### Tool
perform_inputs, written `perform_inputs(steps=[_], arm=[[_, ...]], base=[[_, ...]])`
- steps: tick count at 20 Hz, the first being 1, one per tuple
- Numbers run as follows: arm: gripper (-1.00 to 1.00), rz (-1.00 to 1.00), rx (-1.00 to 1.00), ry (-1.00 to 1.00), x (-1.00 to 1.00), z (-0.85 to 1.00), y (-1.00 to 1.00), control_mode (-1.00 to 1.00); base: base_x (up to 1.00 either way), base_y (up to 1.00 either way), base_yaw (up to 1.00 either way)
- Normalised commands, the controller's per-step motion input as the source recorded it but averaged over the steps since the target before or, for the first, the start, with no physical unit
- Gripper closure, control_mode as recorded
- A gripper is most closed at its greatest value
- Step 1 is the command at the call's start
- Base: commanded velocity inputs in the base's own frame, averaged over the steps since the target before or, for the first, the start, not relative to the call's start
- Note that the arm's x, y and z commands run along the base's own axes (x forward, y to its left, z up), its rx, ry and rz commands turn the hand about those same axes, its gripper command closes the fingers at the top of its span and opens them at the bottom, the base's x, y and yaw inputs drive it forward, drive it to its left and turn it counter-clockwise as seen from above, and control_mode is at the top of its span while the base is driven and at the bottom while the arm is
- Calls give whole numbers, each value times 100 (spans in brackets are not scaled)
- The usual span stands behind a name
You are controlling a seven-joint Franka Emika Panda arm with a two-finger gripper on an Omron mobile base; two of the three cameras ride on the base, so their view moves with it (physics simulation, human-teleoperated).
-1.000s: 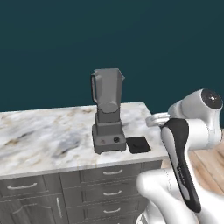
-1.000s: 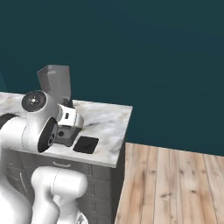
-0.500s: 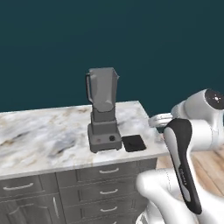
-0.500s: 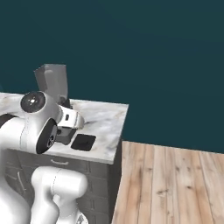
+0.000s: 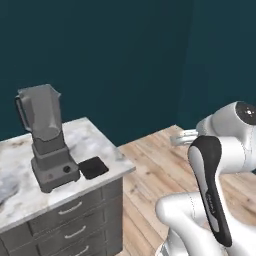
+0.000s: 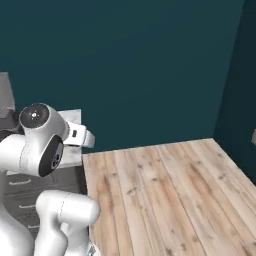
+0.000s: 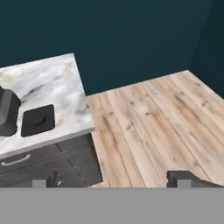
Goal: Grab the garlic and lime from the fridge, place them in the blender, close the lid, and turn on the blender to create a marinade.
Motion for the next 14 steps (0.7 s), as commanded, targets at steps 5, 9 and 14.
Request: perform_inputs(steps=[5, 9, 14], arm=[[-100, 0, 0, 0, 0, 0, 0, 100], [-100, 0, 0, 0, 0, 0, 0, 100], [-100, 0, 0, 0, 0, 0, 0, 100]], base=[[0, -31, -81], [0, -41, -80], [0, -48, -79]])
